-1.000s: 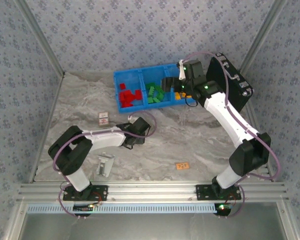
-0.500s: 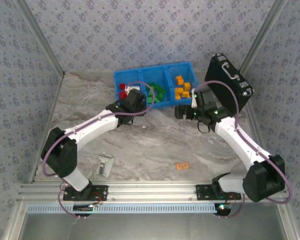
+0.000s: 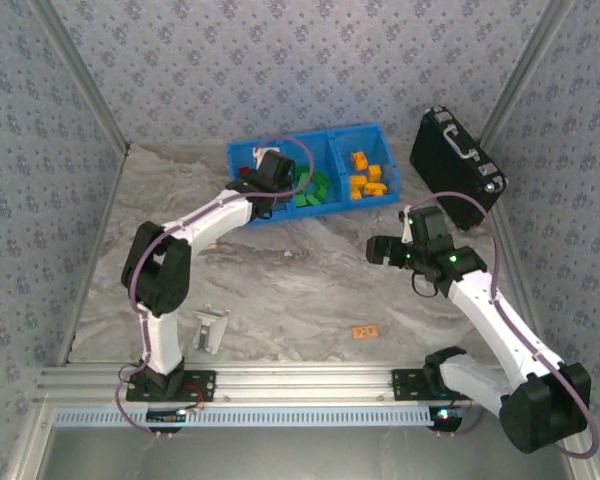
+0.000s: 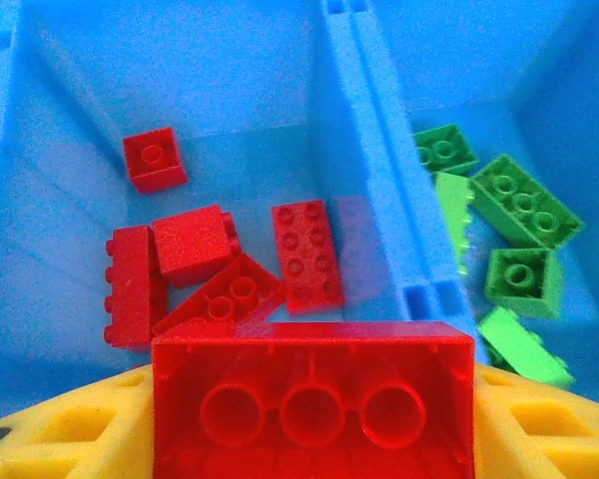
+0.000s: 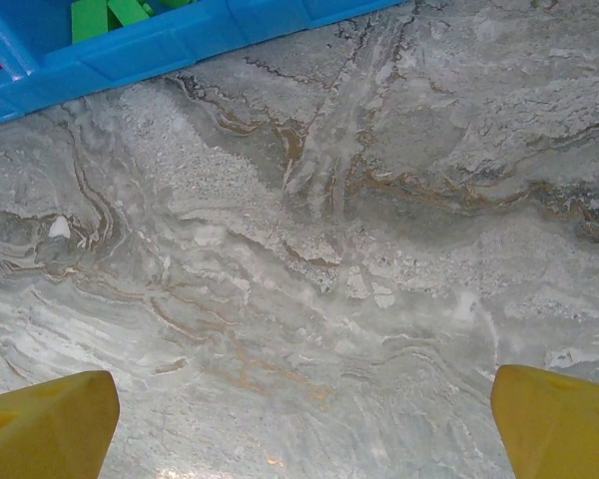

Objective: Sort the legos into containers by color
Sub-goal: Place the lego in the container, then reset both arms

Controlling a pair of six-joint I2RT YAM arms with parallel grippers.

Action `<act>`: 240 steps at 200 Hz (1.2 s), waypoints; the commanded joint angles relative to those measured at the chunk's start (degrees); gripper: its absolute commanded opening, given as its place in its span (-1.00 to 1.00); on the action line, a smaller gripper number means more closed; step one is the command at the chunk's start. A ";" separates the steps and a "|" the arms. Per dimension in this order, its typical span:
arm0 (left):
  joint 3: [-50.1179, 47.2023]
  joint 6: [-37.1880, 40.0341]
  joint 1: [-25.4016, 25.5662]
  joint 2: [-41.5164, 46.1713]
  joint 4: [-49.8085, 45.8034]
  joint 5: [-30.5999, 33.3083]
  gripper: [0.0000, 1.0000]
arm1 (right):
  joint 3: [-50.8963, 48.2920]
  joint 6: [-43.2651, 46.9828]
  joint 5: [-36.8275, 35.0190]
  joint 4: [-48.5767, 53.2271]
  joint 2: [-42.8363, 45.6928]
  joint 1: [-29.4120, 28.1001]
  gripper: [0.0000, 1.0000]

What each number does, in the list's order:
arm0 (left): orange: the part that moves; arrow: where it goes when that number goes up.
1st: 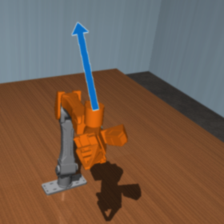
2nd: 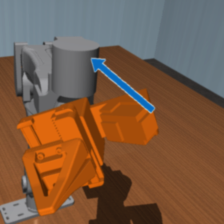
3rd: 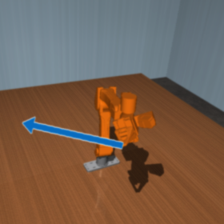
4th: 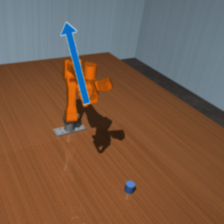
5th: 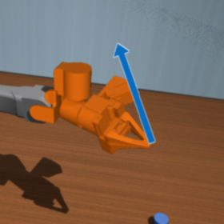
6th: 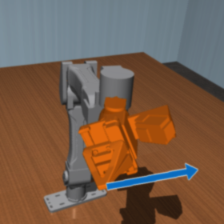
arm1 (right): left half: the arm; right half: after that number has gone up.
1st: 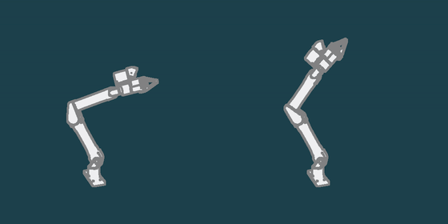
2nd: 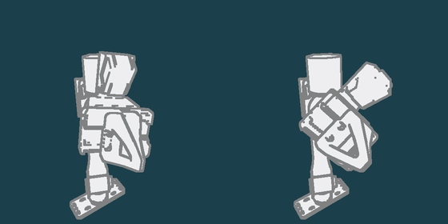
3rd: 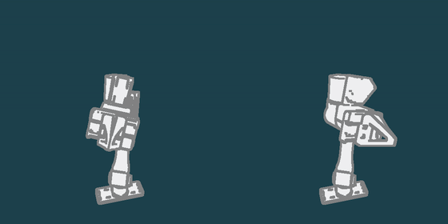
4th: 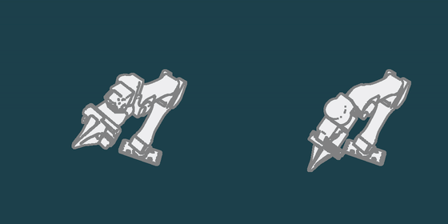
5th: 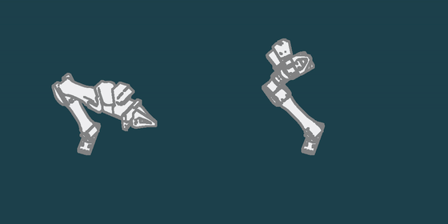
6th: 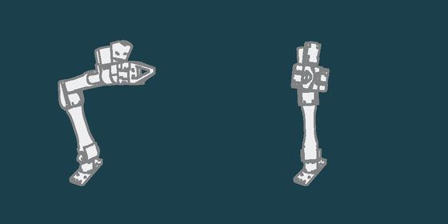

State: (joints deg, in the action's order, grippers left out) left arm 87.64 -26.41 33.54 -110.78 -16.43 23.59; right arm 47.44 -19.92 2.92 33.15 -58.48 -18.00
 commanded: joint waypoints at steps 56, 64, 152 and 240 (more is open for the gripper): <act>7.60 -2.06 -2.63 -5.85 -0.28 -0.74 0.44 | 0.77 1.37 4.11 0.20 -3.89 2.33 0.93; 7.73 -2.07 -2.69 -6.26 -0.53 -0.66 0.52 | 1.19 1.79 4.20 -0.42 -4.38 2.35 0.93; -3.61 4.88 -3.39 7.10 2.67 3.36 0.78 | 4.39 6.83 1.34 -2.50 -7.05 4.82 0.93; -42.96 14.95 -18.32 36.38 21.40 13.36 1.00 | 1.53 9.57 -5.41 -15.58 -7.87 9.97 0.99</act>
State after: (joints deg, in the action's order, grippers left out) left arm 53.41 -16.91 17.56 -76.38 -4.69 35.75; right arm 48.84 -12.58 0.62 21.52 -65.71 -8.71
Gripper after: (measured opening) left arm 0.998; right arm 0.992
